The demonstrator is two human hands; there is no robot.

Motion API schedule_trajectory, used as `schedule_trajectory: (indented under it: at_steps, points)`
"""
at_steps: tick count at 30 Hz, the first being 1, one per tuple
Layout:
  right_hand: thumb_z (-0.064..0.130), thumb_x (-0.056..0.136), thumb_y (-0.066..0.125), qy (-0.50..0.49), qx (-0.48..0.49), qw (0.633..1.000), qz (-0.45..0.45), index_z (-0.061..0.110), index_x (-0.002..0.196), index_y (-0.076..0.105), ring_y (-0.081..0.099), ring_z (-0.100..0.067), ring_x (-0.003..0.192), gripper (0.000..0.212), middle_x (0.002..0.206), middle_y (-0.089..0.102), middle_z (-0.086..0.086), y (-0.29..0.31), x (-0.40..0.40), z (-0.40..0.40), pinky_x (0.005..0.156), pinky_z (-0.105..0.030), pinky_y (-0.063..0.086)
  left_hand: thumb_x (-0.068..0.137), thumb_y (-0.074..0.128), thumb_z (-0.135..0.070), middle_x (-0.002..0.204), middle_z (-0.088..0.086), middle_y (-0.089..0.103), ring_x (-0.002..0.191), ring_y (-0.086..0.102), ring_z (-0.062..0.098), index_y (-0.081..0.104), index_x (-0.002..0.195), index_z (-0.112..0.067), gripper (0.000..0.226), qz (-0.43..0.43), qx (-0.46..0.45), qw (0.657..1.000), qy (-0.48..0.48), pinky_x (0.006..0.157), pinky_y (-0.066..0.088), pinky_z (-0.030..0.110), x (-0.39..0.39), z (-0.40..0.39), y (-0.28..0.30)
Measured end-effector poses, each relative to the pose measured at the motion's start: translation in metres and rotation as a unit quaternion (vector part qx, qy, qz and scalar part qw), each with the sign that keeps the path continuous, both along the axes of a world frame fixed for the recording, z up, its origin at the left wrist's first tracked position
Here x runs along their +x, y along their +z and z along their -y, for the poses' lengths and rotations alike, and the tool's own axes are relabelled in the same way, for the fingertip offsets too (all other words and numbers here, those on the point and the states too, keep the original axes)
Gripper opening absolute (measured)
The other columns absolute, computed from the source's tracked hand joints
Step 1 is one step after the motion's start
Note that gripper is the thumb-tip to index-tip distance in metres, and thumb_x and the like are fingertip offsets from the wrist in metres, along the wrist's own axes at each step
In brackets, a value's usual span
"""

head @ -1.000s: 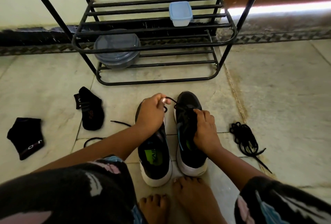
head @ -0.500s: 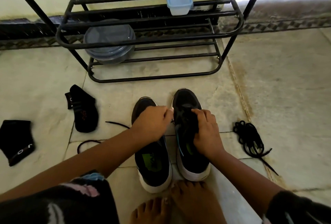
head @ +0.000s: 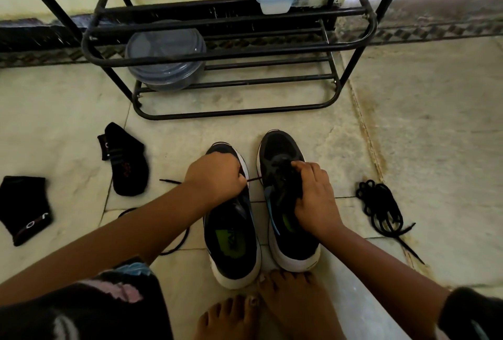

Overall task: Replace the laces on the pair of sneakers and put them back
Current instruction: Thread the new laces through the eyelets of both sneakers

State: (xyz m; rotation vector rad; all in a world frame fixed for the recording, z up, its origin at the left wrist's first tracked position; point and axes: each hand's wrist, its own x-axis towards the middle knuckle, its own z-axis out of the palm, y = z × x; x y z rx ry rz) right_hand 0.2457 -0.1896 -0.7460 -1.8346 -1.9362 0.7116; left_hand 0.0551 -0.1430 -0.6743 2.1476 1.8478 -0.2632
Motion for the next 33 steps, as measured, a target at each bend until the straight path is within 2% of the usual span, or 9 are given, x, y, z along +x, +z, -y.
schedule_trajectory:
  at_steps: [2, 5, 8, 12, 17, 22, 25, 29, 33]
  points:
    - [-0.006, 0.072, 0.055, 0.004, 0.006, 1.000, 0.000, 0.013, 0.135, 0.042, 0.040, -0.025, 0.115, 0.067, 0.128, 0.043, -0.007, -0.001, 0.001, 0.000, 0.096, -0.036, 0.040, 0.093, 0.050, -0.030, 0.067, -0.003, 0.050, 0.064, 0.052, 0.017, 0.045, 0.075, -0.017, 0.023, 0.100, 0.052, 0.994, 0.011, 0.054, 0.034, 0.024, -0.003, 0.003, -0.001]
    - [-0.004, 0.073, 0.056, 0.006, 0.012, 1.000, -0.004, 0.013, 0.134, 0.043, 0.041, -0.024, 0.113, 0.065, 0.126, 0.044, -0.008, -0.002, 0.001, 0.000, 0.095, -0.034, 0.040, 0.098, 0.045, -0.023, 0.080, -0.003, 0.053, 0.065, 0.048, 0.005, 0.046, 0.095, -0.015, 0.009, 0.299, 0.104, 0.942, 0.113, 0.054, 0.034, 0.011, -0.005, 0.005, 0.001]
    - [-0.002, 0.073, 0.058, -0.001, 0.022, 1.000, -0.015, 0.012, 0.130, 0.046, 0.043, -0.024, 0.111, 0.060, 0.124, 0.047, -0.008, -0.002, 0.001, 0.001, 0.094, -0.033, 0.041, 0.099, 0.036, -0.008, 0.097, -0.003, 0.055, 0.072, 0.049, 0.004, 0.044, 0.110, -0.016, 0.016, 0.405, 0.060, 0.881, 0.238, 0.060, 0.038, 0.013, -0.005, -0.001, 0.002]
    - [0.000, 0.074, 0.060, -0.002, 0.042, 0.999, -0.022, 0.012, 0.125, 0.049, 0.046, -0.022, 0.107, 0.053, 0.121, 0.049, -0.008, -0.002, 0.001, 0.003, 0.089, -0.026, 0.038, 0.095, 0.032, 0.009, 0.089, 0.000, 0.054, 0.072, 0.054, 0.007, 0.039, 0.116, -0.015, 0.033, 0.521, 0.003, 0.798, 0.302, 0.063, 0.046, 0.017, -0.003, -0.005, 0.006]
    - [0.001, 0.072, 0.061, 0.013, 0.060, 0.998, -0.002, 0.012, 0.120, 0.052, 0.048, -0.024, 0.100, 0.050, 0.117, 0.053, -0.007, -0.004, 0.001, 0.003, 0.085, -0.031, 0.042, 0.102, 0.035, -0.015, 0.082, 0.003, 0.068, 0.078, 0.069, 0.016, 0.049, 0.092, -0.020, 0.018, 0.490, 0.000, 0.840, 0.235, 0.071, 0.054, 0.025, 0.005, 0.000, 0.002]
    - [0.002, 0.074, 0.061, 0.010, 0.051, 0.999, -0.004, 0.012, 0.122, 0.051, 0.046, -0.024, 0.103, 0.050, 0.119, 0.051, -0.007, -0.006, 0.002, 0.002, 0.086, -0.035, 0.043, 0.101, 0.037, -0.030, 0.055, -0.004, 0.056, 0.044, 0.052, 0.007, 0.060, 0.085, -0.014, 0.033, 0.431, 0.024, 0.879, 0.202, 0.047, 0.041, 0.016, 0.004, 0.002, 0.004]
    - [0.002, 0.074, 0.061, 0.008, 0.048, 0.999, -0.008, 0.013, 0.123, 0.051, 0.046, -0.024, 0.104, 0.052, 0.119, 0.050, -0.006, -0.007, 0.003, 0.002, 0.087, -0.036, 0.043, 0.103, 0.032, -0.021, 0.072, -0.001, 0.054, 0.058, 0.048, 0.008, 0.059, 0.097, -0.015, 0.028, 0.419, 0.026, 0.870, 0.258, 0.056, 0.041, 0.022, 0.001, -0.001, -0.003]
    - [0.003, 0.074, 0.061, 0.007, 0.044, 0.999, -0.009, 0.014, 0.124, 0.050, 0.045, -0.023, 0.105, 0.052, 0.121, 0.049, -0.005, -0.008, 0.004, 0.002, 0.088, -0.035, 0.043, 0.101, 0.037, -0.007, 0.084, -0.001, 0.059, 0.068, 0.054, 0.010, 0.060, 0.088, -0.021, 0.030, 0.470, -0.002, 0.826, 0.313, 0.070, 0.053, 0.028, -0.003, -0.004, -0.003]
    - [0.003, 0.074, 0.061, 0.008, 0.047, 0.999, -0.010, 0.014, 0.124, 0.050, 0.046, -0.024, 0.105, 0.052, 0.120, 0.050, -0.006, -0.007, 0.002, 0.002, 0.088, -0.036, 0.043, 0.097, 0.048, -0.009, 0.088, -0.006, 0.066, 0.076, 0.061, 0.010, 0.066, 0.092, -0.024, 0.024, 0.439, 0.064, 0.847, 0.295, 0.073, 0.055, 0.026, -0.015, -0.002, 0.001]
